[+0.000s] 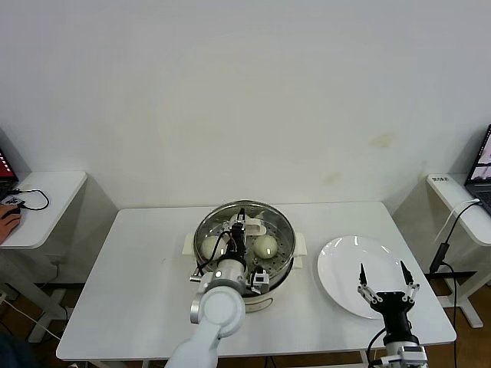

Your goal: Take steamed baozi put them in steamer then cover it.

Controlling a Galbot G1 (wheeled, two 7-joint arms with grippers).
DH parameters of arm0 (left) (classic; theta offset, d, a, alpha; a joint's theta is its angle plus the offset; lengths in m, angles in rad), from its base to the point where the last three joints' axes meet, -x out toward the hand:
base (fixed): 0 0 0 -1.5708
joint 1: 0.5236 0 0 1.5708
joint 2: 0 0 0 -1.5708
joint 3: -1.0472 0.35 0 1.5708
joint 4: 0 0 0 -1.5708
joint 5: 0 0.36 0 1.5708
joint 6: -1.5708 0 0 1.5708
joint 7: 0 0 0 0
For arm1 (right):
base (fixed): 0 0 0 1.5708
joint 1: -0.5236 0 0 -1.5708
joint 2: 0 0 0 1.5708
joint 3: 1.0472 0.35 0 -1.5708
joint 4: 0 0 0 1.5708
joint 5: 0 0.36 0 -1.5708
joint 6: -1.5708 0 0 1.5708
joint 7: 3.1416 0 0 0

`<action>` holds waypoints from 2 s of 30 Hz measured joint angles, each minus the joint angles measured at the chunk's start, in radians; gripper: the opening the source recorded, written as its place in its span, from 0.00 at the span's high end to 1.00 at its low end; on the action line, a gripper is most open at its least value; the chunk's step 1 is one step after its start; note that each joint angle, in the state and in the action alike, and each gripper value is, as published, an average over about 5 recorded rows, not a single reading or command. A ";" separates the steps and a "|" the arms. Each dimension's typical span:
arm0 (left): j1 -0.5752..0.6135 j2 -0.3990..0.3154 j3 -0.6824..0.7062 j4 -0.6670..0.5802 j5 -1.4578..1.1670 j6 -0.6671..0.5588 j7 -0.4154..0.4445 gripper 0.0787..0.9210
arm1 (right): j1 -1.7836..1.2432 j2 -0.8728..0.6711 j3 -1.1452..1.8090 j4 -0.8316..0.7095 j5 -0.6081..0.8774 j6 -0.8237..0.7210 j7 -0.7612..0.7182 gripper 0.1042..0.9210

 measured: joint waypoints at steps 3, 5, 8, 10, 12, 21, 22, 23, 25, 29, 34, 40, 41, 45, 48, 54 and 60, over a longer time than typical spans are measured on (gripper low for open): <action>0.004 -0.002 -0.003 0.005 0.003 -0.002 -0.002 0.92 | 0.000 -0.001 0.000 -0.001 0.001 0.001 0.000 0.12; 0.007 -0.004 -0.003 0.006 0.004 -0.003 -0.003 0.92 | 0.000 -0.002 -0.001 -0.001 0.001 0.001 -0.001 0.12; 0.011 -0.010 -0.004 0.009 0.006 -0.004 -0.007 0.92 | -0.001 -0.003 -0.002 -0.001 0.002 0.001 -0.001 0.12; 0.011 -0.013 -0.005 0.010 0.006 -0.004 -0.011 0.91 | -0.001 -0.004 -0.002 -0.001 0.002 0.001 -0.002 0.12; 0.011 -0.016 -0.006 0.011 0.006 -0.004 -0.014 0.87 | -0.002 -0.004 -0.002 -0.001 0.002 0.001 -0.002 0.12; 0.022 -0.006 -0.006 -0.008 -0.009 -0.004 -0.018 0.58 | -0.002 -0.006 -0.005 -0.001 0.001 0.000 -0.004 0.12; 0.025 -0.003 -0.005 -0.013 -0.012 -0.004 -0.019 0.53 | -0.002 -0.006 -0.005 -0.001 0.001 0.000 -0.004 0.12; 0.027 -0.001 -0.004 -0.018 -0.015 -0.004 -0.019 0.50 | -0.002 -0.005 -0.006 0.000 0.001 -0.001 -0.004 0.12; 0.034 0.006 -0.003 -0.030 -0.020 -0.005 -0.021 0.43 | -0.003 -0.005 -0.006 0.000 0.001 -0.001 -0.004 0.12; 0.054 0.023 -0.001 -0.062 -0.034 -0.010 -0.022 0.30 | -0.006 -0.005 -0.006 0.002 0.000 -0.002 -0.004 0.12; 0.094 0.055 0.000 -0.119 -0.057 -0.025 -0.024 0.15 | -0.009 -0.005 -0.010 0.005 -0.001 -0.002 -0.004 0.12; 0.166 0.098 -0.016 -0.211 -0.095 -0.060 -0.041 0.12 | -0.013 -0.013 -0.015 0.007 0.002 -0.002 -0.004 0.12; 0.181 0.105 -0.021 -0.231 -0.102 -0.067 -0.047 0.12 | -0.014 -0.014 -0.016 0.008 0.003 -0.002 -0.004 0.12; 0.251 0.135 -0.053 -0.319 -0.148 -0.097 -0.082 0.12 | -0.021 -0.024 -0.017 0.011 0.011 -0.003 -0.004 0.12; 0.316 0.153 -0.092 -0.385 -0.222 -0.125 -0.129 0.12 | -0.028 -0.035 -0.016 0.010 0.022 -0.003 -0.005 0.12; 0.448 0.176 -0.218 -0.462 -0.516 -0.200 -0.273 0.12 | -0.039 -0.062 -0.020 0.009 0.056 -0.007 -0.009 0.12; 0.555 0.201 -0.384 -0.471 -0.914 -0.271 -0.407 0.12 | -0.056 -0.079 -0.039 0.011 0.083 -0.028 -0.018 0.12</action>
